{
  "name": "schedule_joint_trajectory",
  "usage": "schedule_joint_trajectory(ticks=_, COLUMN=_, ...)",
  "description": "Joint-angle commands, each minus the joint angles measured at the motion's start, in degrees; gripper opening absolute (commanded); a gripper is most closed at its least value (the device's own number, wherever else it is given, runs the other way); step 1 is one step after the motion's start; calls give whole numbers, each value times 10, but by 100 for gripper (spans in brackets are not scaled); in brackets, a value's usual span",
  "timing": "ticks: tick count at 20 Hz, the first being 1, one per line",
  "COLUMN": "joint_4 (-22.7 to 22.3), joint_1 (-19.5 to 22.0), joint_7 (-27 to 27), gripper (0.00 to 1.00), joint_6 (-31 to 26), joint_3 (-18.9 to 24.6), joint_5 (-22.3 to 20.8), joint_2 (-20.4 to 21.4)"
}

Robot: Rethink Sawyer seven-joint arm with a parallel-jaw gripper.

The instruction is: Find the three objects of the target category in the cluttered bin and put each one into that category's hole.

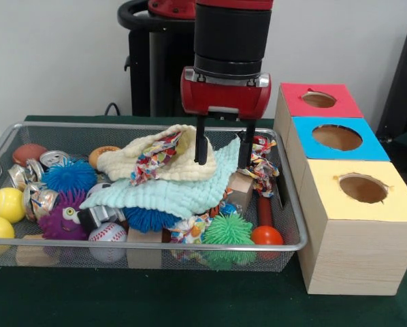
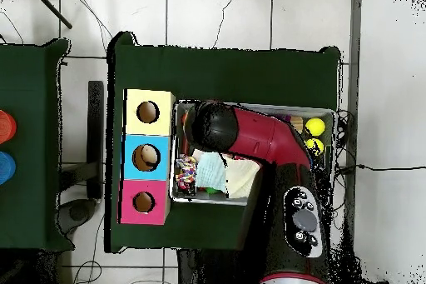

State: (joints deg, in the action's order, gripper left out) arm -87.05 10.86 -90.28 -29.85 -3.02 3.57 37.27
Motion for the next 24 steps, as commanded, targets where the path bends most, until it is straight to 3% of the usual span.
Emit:
schedule_joint_trajectory(ticks=1, joint_4=-16, joint_1=0, joint_7=-54, gripper=100, joint_6=4, joint_3=26, joint_5=-24, joint_2=-12)
schedule_joint_trajectory(ticks=9, joint_4=16, joint_1=-38, joint_7=-136, gripper=100, joint_6=-11, joint_3=-81, joint_5=-26, joint_2=-39)
schedule_joint_trajectory(ticks=16, joint_4=34, joint_1=-65, joint_7=-169, gripper=100, joint_6=-11, joint_3=-131, joint_5=-3, joint_2=-66)
schedule_joint_trajectory(ticks=24, joint_4=21, joint_1=-44, joint_7=-124, gripper=100, joint_6=0, joint_3=-108, joint_5=9, joint_2=-99)
